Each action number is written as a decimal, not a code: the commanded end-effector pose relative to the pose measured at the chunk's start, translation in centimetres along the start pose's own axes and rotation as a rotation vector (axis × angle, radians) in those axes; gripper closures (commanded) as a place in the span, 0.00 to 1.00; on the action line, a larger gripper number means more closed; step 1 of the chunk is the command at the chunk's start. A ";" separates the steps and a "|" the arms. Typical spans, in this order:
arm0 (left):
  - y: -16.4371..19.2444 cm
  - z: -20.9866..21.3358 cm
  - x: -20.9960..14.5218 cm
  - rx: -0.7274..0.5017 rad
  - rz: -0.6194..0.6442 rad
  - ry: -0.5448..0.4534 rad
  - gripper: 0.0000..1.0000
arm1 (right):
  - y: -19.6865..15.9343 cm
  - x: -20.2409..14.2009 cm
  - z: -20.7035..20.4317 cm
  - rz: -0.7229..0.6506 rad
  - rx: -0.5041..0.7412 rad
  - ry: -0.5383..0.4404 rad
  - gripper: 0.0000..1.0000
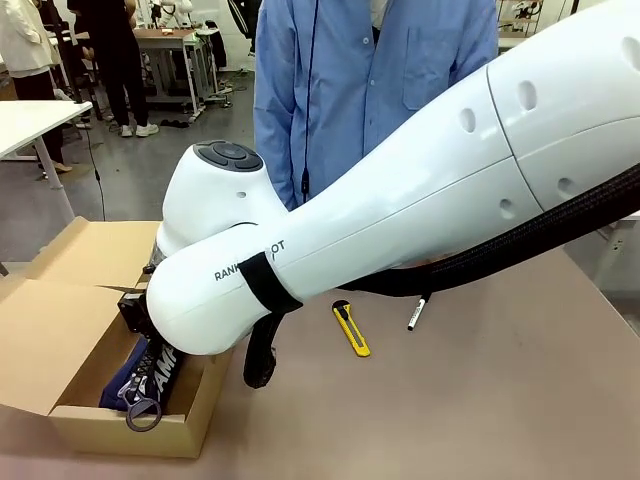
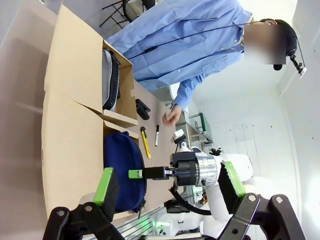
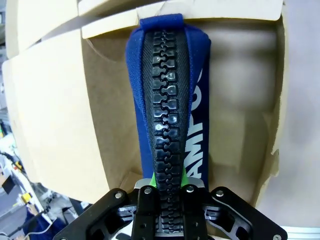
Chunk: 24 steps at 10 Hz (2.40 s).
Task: Place items inside the box.
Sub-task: Pick up a Pencil pouch or Stapler and place it inside the Mailer Box closest to the robot.
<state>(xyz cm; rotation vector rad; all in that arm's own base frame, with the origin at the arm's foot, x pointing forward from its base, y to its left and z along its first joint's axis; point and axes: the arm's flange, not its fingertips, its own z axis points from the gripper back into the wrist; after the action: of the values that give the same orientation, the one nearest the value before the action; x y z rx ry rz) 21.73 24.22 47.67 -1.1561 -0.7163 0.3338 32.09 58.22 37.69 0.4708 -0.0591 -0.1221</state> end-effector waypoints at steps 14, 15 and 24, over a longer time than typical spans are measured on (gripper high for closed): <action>-0.1 -0.1 0.0 -0.020 -0.021 -0.011 0.00 | -19.1 -7.8 24.1 -0.037 0.345 0.342 0.00; -0.1 -0.1 0.0 -0.020 -0.021 -0.011 0.00 | -19.7 -8.0 24.5 -0.045 0.348 0.323 0.00; -0.1 -0.1 0.0 -0.020 -0.021 -0.011 0.00 | -11.8 -1.8 20.4 -0.156 0.425 0.369 0.00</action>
<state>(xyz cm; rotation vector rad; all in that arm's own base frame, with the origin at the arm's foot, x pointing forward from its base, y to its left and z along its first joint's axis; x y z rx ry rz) 21.71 24.23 47.66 -1.1538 -0.7182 0.3311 25.99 43.03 51.01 0.8766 0.2894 -0.1466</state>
